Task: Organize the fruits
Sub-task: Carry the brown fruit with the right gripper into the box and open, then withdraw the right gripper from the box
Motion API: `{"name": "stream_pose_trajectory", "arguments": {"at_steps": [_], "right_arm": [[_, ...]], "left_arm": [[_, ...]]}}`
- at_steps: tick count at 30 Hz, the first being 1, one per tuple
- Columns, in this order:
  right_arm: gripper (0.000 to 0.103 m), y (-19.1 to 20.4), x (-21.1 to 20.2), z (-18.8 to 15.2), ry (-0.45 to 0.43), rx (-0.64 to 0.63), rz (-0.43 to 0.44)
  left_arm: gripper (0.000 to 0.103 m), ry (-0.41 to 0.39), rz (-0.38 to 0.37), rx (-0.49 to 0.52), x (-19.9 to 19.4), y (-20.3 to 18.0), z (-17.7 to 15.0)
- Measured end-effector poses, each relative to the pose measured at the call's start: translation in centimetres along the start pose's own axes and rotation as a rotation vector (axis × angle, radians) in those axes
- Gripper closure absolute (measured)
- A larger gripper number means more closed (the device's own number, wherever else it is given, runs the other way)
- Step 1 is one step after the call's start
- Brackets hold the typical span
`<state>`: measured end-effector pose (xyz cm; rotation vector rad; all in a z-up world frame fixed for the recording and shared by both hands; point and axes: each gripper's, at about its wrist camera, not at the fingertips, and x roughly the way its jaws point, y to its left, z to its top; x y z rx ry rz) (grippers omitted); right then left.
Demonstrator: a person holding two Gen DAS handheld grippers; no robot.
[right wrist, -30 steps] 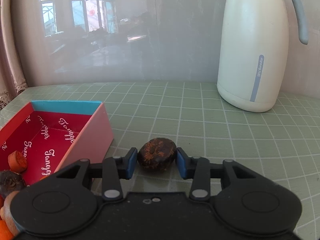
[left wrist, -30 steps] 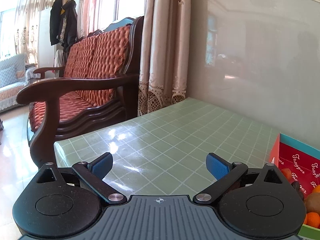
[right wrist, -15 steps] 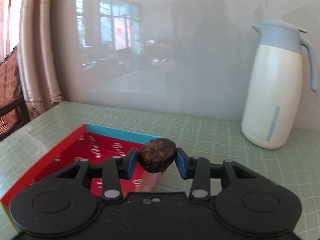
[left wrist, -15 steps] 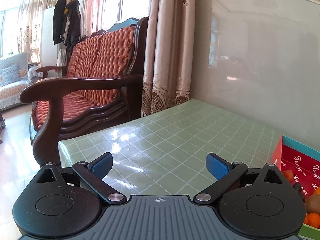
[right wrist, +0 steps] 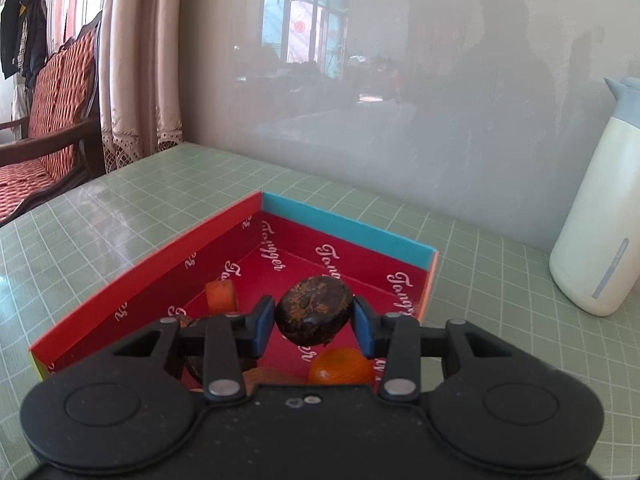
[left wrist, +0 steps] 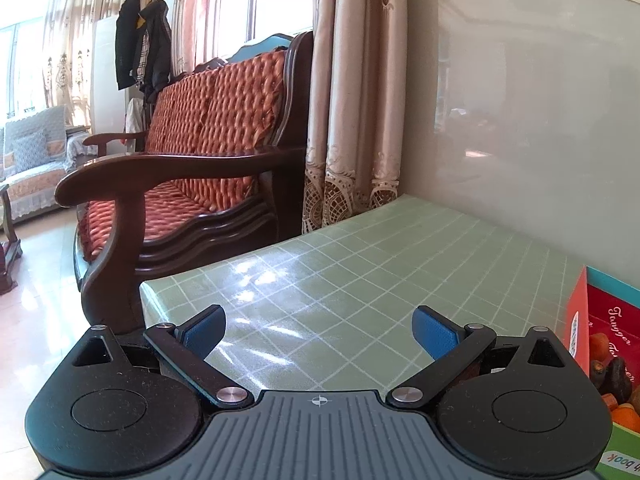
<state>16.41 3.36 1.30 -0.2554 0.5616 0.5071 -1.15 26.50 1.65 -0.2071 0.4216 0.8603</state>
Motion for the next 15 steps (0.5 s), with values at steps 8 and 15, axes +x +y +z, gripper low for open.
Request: {"name": "stream_pose_trajectory", "arguments": {"at_steps": [8, 15], "right_arm": [[0.06, 1.5, 0.2, 0.2, 0.005, -0.09, -0.051], [0.054, 2.1, -0.5, 0.4, -0.02, -0.11, -0.044]], "left_arm": [[0.004, 0.008, 0.006, -0.011, 0.2, 0.6, 0.0], [0.004, 0.005, -0.014, 0.003, -0.1, -0.3, -0.1]]}}
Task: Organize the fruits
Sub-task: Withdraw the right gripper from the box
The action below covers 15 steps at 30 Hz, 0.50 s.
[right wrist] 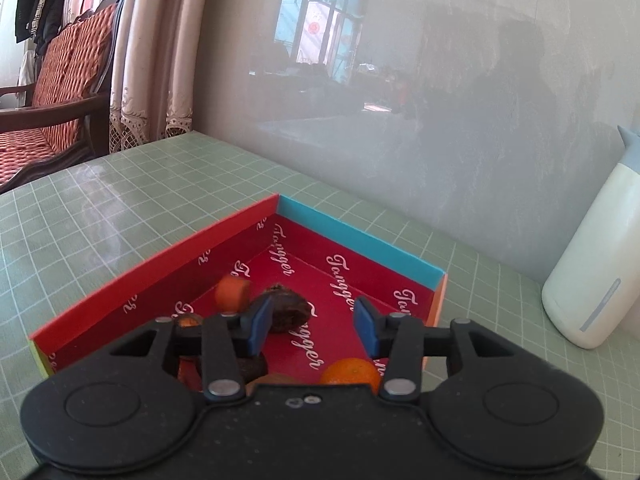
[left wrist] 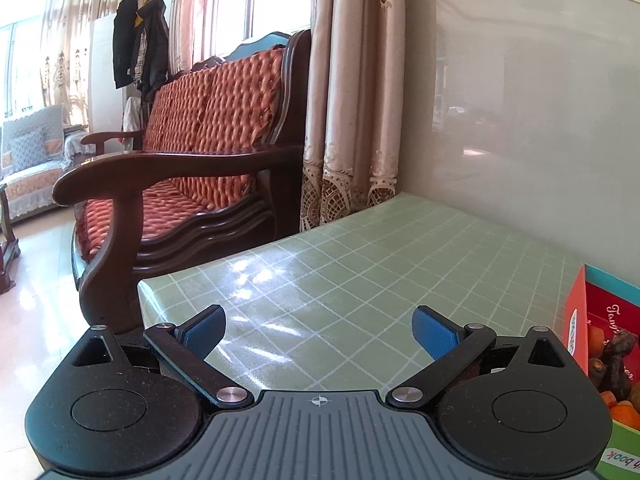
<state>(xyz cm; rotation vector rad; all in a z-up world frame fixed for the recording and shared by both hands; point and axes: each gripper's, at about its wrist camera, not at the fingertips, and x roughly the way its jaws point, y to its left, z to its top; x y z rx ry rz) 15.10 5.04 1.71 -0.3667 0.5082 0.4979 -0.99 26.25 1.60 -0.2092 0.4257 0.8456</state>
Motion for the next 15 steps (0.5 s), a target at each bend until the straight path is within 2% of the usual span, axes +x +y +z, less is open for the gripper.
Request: {"name": "stream_pose_trajectory", "arguments": {"at_steps": [2, 4, 9, 10, 15], "right_arm": [[0.049, 0.0, -0.5, 0.1, -0.017, -0.005, -0.006], [0.039, -0.3, -1.2, 0.2, -0.034, -0.002, -0.016], [0.031, -1.0, -3.3, 0.4, -0.083, 0.0, -0.05], [0.026, -1.1, -3.8, 0.4, -0.093, -0.006, -0.062], [0.016, -1.3, -6.0, 0.2, -0.146, -0.063, -0.142]], "left_arm": [[0.004, 0.001, -0.009, -0.002, -0.1, -0.3, 0.0], [0.004, 0.002, -0.021, -0.006, -0.2, -0.8, 0.1], [0.004, -0.003, -0.064, 0.011, -0.8, -2.6, 0.0], [0.004, -0.007, -0.071, 0.017, -1.0, -3.0, 0.0], [0.004, -0.016, -0.113, 0.037, -1.9, -4.8, -0.3]]}}
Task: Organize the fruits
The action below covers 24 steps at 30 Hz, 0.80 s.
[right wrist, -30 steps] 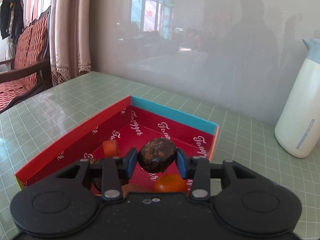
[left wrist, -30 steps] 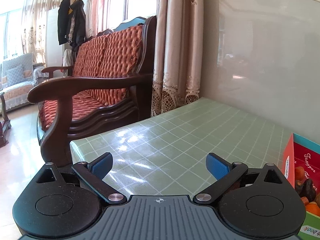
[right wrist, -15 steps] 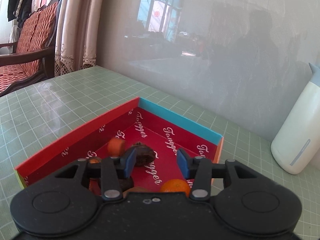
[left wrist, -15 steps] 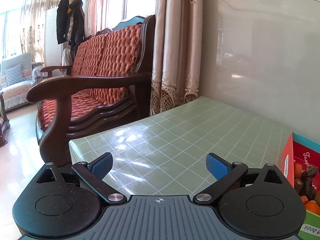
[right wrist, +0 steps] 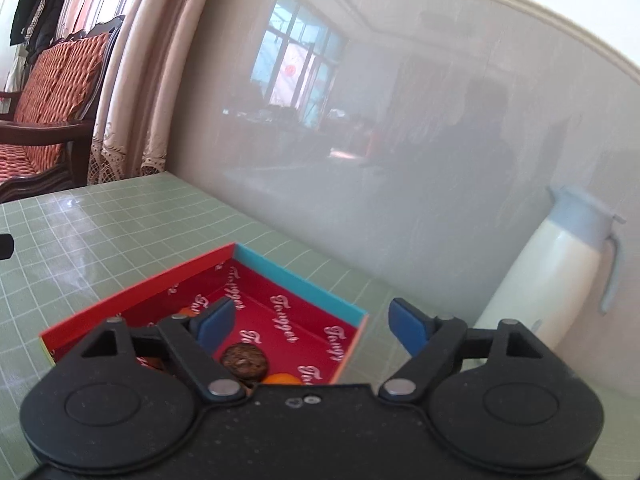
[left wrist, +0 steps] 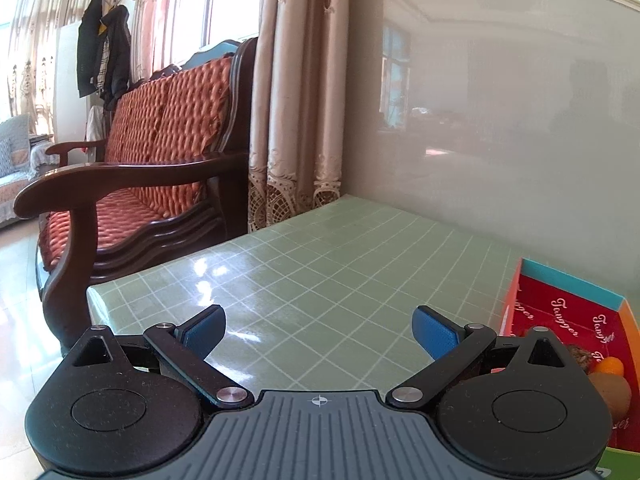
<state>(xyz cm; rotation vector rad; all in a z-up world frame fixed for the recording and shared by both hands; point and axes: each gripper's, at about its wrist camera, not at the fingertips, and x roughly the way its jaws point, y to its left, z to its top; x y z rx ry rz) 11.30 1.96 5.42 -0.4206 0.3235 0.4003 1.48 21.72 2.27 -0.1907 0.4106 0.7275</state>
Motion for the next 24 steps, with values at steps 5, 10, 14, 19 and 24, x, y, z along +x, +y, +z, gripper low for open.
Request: {"name": "stream_pose_trajectory", "arguments": {"at_steps": [5, 10, 14, 19, 24], "right_arm": [[0.003, -0.6, -2.0, -0.6, -0.035, -0.042, -0.09], [0.0, -0.7, -4.5, -2.0, -0.065, -0.134, -0.212], [0.0, -1.6, -6.8, -3.8, -0.045, -0.114, -0.241], [0.0, -3.9, -9.3, -6.2, 0.036, 0.023, -0.201], [0.0, -6.0, -10.7, -8.3, 0.112, 0.235, -0.124]], "left_arm": [[0.004, -0.001, -0.047, 0.021, -0.9, -2.2, -0.3], [0.004, -0.048, -0.098, 0.083, -2.8, -5.2, -0.8], [0.0, -0.062, -0.189, 0.17, -4.6, -8.0, -1.4], [0.0, -0.078, -0.308, 0.284, -7.3, -10.2, -2.3], [0.0, -0.034, -0.369, 0.296, -9.4, -9.2, -3.3]]}}
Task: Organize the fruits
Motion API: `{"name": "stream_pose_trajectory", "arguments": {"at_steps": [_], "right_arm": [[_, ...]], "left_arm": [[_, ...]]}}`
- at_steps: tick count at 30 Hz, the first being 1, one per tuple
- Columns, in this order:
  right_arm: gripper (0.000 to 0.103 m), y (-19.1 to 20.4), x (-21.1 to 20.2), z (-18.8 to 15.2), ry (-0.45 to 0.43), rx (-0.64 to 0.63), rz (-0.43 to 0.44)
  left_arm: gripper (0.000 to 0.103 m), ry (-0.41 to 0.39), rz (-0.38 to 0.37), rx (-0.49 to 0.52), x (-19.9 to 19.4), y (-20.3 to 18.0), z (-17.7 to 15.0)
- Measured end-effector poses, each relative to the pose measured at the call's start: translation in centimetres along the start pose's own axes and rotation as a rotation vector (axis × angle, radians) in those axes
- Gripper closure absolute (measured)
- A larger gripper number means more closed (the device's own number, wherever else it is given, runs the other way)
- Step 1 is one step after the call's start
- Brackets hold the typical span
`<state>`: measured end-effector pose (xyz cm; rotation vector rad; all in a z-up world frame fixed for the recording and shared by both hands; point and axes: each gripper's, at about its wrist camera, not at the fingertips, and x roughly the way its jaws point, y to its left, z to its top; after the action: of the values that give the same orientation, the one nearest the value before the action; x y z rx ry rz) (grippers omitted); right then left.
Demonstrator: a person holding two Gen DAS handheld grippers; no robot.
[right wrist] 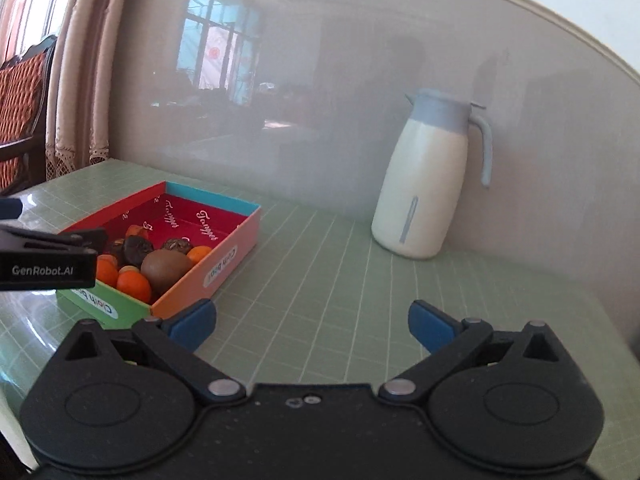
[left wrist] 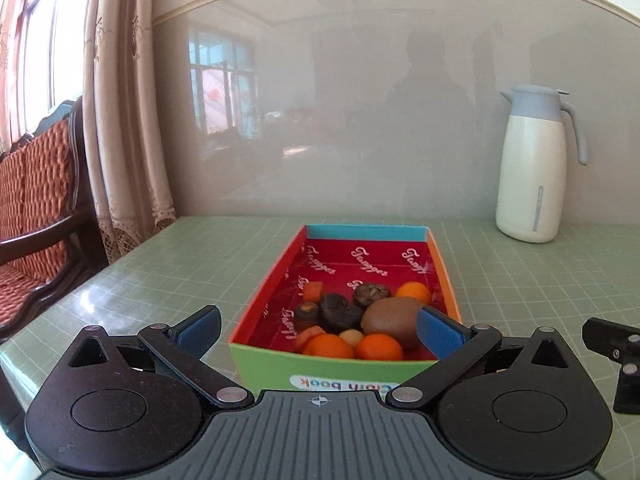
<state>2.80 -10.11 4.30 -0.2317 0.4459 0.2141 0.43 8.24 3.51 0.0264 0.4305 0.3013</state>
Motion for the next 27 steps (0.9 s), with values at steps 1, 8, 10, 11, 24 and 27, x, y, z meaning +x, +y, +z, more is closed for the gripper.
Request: {"name": "stream_pose_trajectory", "arguments": {"at_steps": [1, 8, 10, 11, 24, 27], "right_arm": [[0.0, -0.3, -0.2, -0.4, 0.004, 0.026, -0.001], [0.0, -0.7, -1.2, -2.5, 0.036, 0.099, 0.008], [0.0, -0.6, -1.3, -2.9, 0.041, 0.109, 0.012], [0.0, -0.6, -1.2, -3.1, 0.042, 0.115, 0.015], [0.0, -0.2, -0.2, -4.2, 0.063, 0.132, 0.004], [0.0, -0.1, -0.2, -4.3, 0.065, 0.137, 0.006]], "left_arm": [[0.0, 0.005, -0.007, 0.0, -0.4, 0.0, -0.2], [0.0, 0.01, -0.024, 0.026, -2.8, -0.1, -2.3], [0.0, 0.016, -0.032, 0.03, -3.0, 0.0, -2.7], [0.0, 0.022, -0.035, 0.027, -3.1, 0.0, -2.9], [0.0, 0.053, -0.045, 0.037, -2.4, -0.6, -3.6], [0.0, 0.052, -0.043, 0.039, -2.4, -0.6, -3.6]]}}
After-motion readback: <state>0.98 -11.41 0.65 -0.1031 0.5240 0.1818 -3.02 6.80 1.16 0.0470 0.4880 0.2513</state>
